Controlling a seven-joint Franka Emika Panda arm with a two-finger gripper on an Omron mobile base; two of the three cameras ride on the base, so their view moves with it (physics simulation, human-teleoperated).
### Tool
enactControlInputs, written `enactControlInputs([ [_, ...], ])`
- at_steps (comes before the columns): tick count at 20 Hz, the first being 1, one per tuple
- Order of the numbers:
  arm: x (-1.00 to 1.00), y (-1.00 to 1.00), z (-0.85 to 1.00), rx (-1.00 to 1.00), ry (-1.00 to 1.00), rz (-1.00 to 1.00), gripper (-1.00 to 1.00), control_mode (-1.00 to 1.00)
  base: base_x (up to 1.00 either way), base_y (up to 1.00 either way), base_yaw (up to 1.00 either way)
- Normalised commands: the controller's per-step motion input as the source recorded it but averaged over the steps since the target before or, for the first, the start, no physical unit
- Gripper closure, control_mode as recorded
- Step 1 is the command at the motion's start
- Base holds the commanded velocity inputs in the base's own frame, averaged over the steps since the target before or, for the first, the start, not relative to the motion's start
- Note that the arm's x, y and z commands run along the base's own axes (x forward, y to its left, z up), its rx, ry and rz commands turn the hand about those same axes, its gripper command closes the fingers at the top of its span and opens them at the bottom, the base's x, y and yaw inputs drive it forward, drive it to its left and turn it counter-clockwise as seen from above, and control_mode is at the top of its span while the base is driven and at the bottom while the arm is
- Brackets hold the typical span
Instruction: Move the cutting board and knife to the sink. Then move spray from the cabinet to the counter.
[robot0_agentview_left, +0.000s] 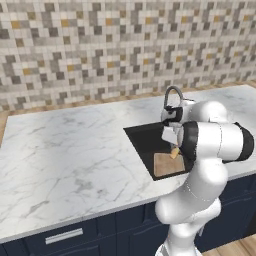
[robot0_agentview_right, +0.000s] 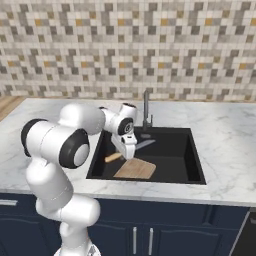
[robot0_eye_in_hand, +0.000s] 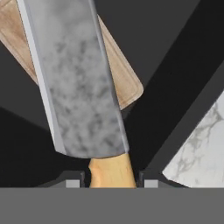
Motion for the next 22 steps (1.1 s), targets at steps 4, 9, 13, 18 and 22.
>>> enactControlInputs([
  [4, 0.54, -0.23, -0.38, 0.0, 0.0, 0.0, 1.0, -1.0, 0.0, 0.0, 0.0],
  [9, 0.47, -0.2, -0.34, 0.0, 0.0, 0.0, 1.0, -1.0, 0.0, 0.0, 0.0],
  [13, 0.46, -0.01, -0.47, 0.0, 0.0, 0.0, 1.0, -1.0, 0.0, 0.0, 0.0],
  [18, 0.47, 0.12, -0.47, 0.0, 0.0, -0.01, 1.0, -1.0, 0.0, 0.0, 0.0],
  [22, 0.43, 0.03, -0.46, 0.0, 0.0, -0.01, 1.0, -1.0, 0.0, 0.0, 0.0],
])
